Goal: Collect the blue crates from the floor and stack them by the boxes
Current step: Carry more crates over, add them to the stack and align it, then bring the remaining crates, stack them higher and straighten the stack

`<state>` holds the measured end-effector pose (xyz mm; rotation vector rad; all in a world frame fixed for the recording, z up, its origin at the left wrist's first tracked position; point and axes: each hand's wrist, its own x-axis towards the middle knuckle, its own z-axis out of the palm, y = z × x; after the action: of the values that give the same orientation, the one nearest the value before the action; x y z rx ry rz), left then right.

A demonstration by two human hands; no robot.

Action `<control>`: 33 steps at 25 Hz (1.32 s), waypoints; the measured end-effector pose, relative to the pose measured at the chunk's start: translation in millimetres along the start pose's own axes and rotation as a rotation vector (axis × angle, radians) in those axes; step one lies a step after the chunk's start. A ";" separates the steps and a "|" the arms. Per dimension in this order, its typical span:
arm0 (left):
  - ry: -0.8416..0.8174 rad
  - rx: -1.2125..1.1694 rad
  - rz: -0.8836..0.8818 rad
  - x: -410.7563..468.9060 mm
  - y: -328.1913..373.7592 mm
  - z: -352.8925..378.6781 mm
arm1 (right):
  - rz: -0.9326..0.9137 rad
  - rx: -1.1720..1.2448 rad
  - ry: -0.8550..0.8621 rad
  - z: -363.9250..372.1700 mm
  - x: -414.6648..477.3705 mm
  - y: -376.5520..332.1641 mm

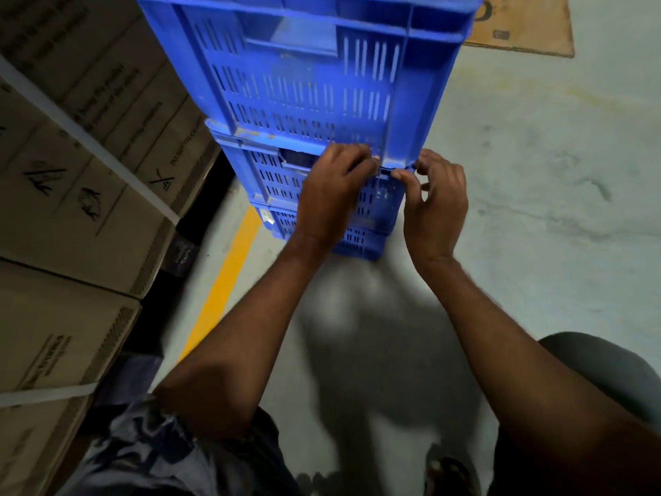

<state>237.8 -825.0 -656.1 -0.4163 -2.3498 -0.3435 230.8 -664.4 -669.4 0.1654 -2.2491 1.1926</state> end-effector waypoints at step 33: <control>-0.535 -0.417 -0.070 403.7 621.2 -385.9 | 0.347 -0.375 -0.421 -824.8 207.8 -244.3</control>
<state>434.0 -315.9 -23.6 -0.6929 -2.8142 -0.8520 508.0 -124.7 -25.1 -0.1423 -2.9202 0.9354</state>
